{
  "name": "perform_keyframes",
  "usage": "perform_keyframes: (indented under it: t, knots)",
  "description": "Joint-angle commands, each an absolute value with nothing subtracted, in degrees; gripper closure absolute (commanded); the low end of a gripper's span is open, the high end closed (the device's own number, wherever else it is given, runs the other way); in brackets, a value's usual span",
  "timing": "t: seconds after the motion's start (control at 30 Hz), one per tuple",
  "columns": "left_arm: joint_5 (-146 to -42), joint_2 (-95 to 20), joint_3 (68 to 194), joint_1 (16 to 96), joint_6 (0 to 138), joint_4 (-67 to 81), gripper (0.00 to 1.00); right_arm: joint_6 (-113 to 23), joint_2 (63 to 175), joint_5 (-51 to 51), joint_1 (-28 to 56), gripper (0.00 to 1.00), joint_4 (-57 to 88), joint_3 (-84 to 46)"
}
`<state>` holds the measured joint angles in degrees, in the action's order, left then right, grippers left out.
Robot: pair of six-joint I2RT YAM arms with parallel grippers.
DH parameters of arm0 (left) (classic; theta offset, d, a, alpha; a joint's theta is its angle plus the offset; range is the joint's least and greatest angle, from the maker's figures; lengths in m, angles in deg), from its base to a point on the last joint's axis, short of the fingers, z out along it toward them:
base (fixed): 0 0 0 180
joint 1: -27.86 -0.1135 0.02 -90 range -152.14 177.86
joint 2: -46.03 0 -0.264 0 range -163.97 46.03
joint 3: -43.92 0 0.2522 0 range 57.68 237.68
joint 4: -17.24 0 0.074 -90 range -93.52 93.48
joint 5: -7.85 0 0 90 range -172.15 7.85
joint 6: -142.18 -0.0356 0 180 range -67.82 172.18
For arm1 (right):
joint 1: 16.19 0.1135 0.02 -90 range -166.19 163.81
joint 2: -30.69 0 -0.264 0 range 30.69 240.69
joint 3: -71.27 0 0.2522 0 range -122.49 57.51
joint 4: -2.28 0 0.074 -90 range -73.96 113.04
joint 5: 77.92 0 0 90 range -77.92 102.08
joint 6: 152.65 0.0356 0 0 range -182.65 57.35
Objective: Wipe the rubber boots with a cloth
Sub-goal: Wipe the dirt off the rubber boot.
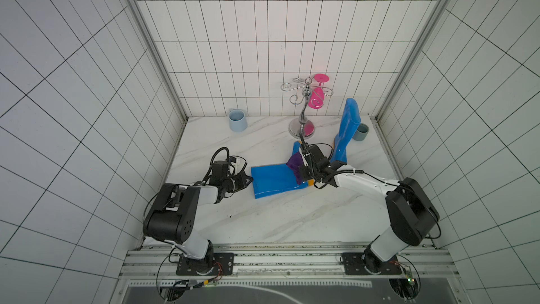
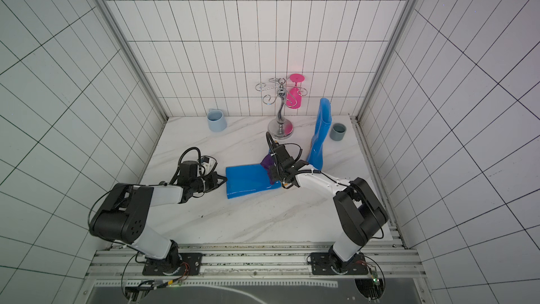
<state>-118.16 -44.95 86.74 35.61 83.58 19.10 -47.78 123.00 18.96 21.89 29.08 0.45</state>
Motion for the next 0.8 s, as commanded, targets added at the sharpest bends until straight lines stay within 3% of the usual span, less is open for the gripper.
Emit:
perform_keyframes:
  t: [0.0, 0.43, 0.77]
  knots:
    - [-115.37, -44.05, 87.79, 34.54, 82.15, 18.38, 1.00, -43.89, 120.82, 18.07, 24.34, 1.00, 35.10, 5.88]
    - [-115.02, -43.35, 87.83, 34.53, 81.78, 17.97, 1.00, -39.69, 112.21, 21.14, 27.40, 1.00, 37.41, 11.78]
    - [-115.06, -42.61, 87.64, 34.52, 81.79, 17.96, 1.00, -40.25, 97.68, 22.06, 13.69, 1.00, 43.81, 13.12]
